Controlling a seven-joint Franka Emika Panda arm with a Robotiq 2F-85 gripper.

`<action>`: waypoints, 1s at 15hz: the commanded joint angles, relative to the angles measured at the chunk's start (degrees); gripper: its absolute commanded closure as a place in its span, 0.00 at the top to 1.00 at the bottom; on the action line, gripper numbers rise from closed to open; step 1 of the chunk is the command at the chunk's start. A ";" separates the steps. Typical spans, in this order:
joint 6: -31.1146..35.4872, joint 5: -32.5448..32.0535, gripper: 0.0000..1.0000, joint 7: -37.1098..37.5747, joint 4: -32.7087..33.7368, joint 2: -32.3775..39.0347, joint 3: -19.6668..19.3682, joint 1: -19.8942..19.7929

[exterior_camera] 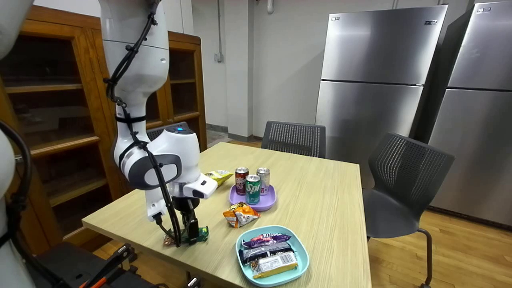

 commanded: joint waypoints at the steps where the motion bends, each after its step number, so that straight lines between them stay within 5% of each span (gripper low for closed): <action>1: 1.15 0.12 0.74 0.00 0.73 0.61 1.15 -1.49; 9: 0.04 0.32 0.13 -0.51 -4.15 -9.88 3.45 -3.44; 15: -1.94 0.14 0.12 -0.66 -10.22 -20.77 -1.12 -1.65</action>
